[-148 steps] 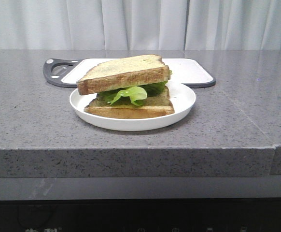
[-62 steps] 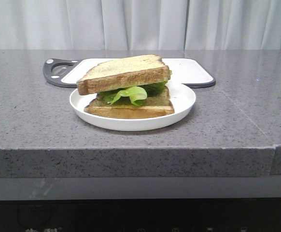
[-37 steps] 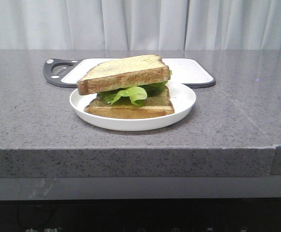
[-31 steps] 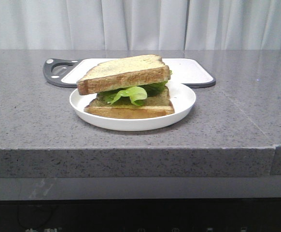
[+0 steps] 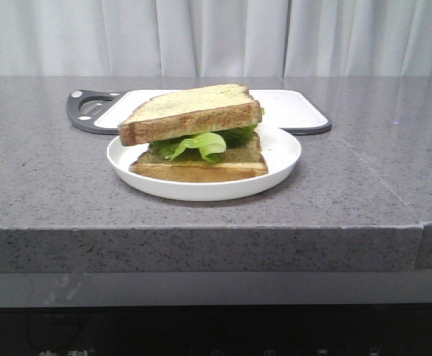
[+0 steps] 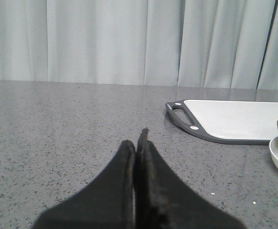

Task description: Left arm grabs bread, right arm adds lettuce

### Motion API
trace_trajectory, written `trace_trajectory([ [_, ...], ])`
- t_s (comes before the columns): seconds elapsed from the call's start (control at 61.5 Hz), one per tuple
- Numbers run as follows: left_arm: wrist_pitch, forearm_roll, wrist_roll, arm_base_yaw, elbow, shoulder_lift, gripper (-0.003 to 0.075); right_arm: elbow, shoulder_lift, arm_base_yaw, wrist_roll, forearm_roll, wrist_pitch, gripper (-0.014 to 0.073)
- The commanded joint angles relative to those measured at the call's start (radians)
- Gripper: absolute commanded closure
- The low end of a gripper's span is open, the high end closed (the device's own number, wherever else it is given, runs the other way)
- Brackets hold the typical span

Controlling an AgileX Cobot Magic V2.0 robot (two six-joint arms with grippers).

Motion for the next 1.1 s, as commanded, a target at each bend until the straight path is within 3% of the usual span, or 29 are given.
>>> trace_trajectory([
  [0.0, -0.086, -0.007, -0.009, 0.003, 0.004, -0.016, 0.0741, -0.021, 0.003, -0.001, -0.013, -0.018, -0.058, 0.0711],
  [0.195, -0.086, -0.007, -0.009, 0.003, 0.004, -0.016, 0.0741, 0.132, -0.096, -0.06, -0.019, -0.062, -0.269, 0.0711],
  [0.536, -0.086, -0.007, -0.009, 0.003, 0.004, -0.016, 0.0741, 0.614, -0.379, -0.242, -0.019, -0.056, -0.882, 0.0711],
  [0.877, -0.086, -0.007, -0.009, 0.003, 0.004, -0.016, 0.0741, 0.864, -0.535, -0.252, -0.019, -0.056, -1.084, 0.0711],
  [1.089, -0.086, -0.007, -0.009, 0.003, 0.004, -0.016, 0.0741, 0.863, -0.534, -0.255, -0.019, -0.056, -1.063, 0.0711],
])
